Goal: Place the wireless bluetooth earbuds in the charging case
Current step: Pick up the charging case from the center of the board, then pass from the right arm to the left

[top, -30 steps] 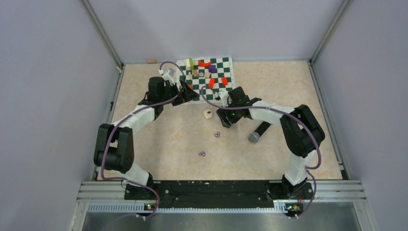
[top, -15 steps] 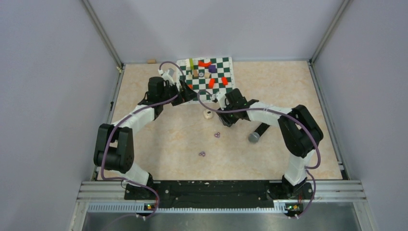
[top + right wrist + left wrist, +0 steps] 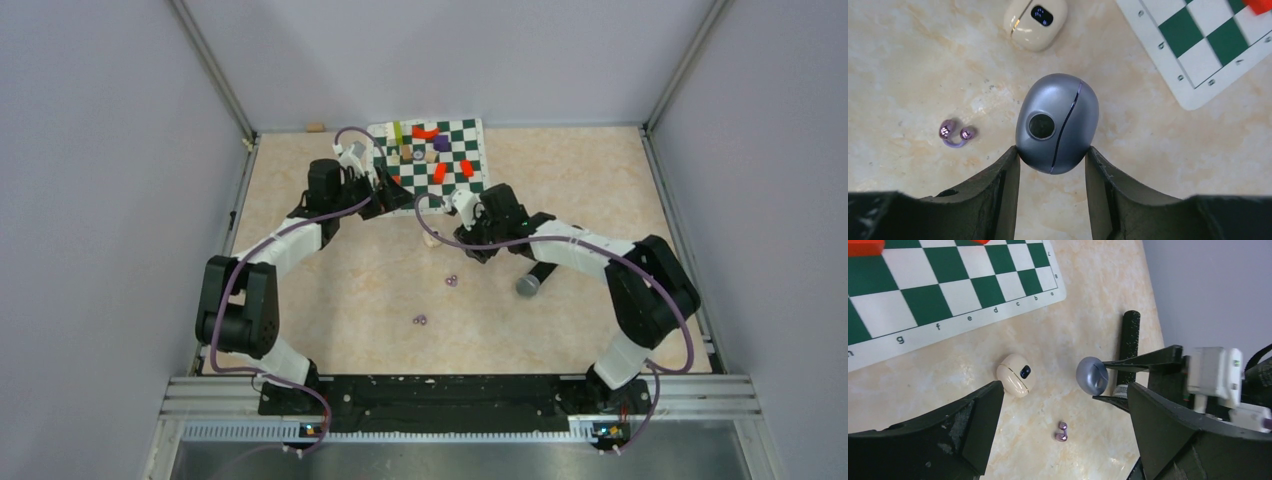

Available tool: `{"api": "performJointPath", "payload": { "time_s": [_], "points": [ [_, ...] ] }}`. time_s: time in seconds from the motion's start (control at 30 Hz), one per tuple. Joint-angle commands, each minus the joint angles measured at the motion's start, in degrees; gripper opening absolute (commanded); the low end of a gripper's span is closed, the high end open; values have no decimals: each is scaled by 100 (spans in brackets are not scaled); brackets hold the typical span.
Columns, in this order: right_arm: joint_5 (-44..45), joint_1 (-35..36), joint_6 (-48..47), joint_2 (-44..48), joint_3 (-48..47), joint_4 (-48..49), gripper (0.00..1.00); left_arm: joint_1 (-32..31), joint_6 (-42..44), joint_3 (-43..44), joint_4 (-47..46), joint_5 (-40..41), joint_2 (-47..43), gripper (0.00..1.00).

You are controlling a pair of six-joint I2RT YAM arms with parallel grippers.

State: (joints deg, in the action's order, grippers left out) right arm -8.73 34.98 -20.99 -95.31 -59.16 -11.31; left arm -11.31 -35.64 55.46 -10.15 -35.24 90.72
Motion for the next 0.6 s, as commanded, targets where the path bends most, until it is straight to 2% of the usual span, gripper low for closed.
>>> {"api": "performJointPath", "payload": {
  "time_s": [0.0, 0.23, 0.43, 0.57],
  "points": [
    [-559, -121, -321, 914, 85, 515, 25, -26, -157, 94, -588, -611, 115, 99],
    [-797, -149, -889, 1861, 352, 926, 25, -405, -357, 195, -1114, -1528, 259, 99],
    [-956, -149, -1074, 2285, 664, 1159, 25, -994, -388, 311, -1474, -2041, 287, 99],
    [-1050, -148, -1153, 2479, 831, 1258, 25, -1147, -570, 358, -1687, -2208, 317, 99]
  ]
}}
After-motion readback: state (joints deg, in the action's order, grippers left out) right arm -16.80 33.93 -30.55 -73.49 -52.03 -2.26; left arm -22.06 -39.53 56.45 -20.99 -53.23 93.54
